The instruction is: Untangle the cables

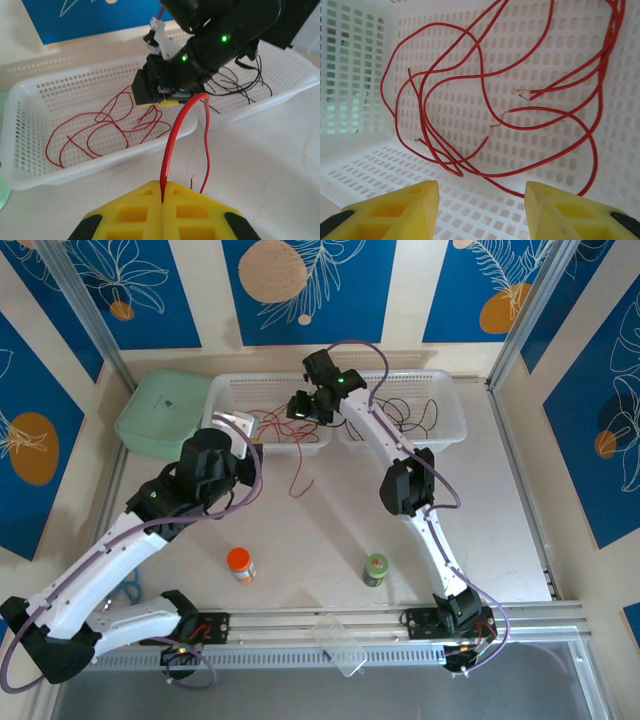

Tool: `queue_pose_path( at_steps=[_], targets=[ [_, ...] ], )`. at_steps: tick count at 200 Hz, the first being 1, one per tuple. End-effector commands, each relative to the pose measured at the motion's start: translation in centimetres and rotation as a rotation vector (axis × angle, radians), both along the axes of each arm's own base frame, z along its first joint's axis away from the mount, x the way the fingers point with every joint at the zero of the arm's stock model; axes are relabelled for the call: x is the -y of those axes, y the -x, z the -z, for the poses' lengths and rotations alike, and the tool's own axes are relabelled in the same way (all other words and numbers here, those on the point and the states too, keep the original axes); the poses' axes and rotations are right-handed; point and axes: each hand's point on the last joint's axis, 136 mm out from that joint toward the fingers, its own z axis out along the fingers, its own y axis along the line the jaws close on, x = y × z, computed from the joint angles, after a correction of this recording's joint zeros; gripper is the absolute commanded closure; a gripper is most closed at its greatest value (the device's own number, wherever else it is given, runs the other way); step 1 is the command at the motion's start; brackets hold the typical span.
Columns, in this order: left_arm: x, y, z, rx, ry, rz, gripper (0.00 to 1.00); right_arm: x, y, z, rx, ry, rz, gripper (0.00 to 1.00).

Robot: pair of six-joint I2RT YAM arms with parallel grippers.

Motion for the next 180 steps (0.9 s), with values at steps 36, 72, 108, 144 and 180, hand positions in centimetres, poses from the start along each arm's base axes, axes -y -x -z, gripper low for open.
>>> queue_pose_path(
  at_steps=[36, 72, 108, 144, 180],
  targets=[
    [-0.4, -0.6, -6.3, 0.151, 0.03, -0.014, 1.0, 2.2, 2.4, -8.9, 0.149, 0.03, -0.003, 0.5],
    [-0.7, -1.0, -9.8, 0.23, 0.037, -0.033, 1.0, 4.4, 5.1, -12.6, 0.241, 0.074, 0.022, 0.49],
    [-1.3, -1.9, -12.4, 0.302, 0.001, -0.077, 1.0, 9.8, 7.6, -14.2, 0.302, 0.102, 0.127, 0.49],
    [-2.1, -3.8, -14.1, 0.353, -0.091, -0.147, 1.0, 16.1, 11.2, -14.9, 0.327, 0.083, 0.233, 0.5],
    [-2.4, -7.1, -14.1, 0.34, -0.129, -0.185, 1.0, 20.4, 15.7, -15.4, 0.36, 0.082, 0.293, 0.51]
  ],
)
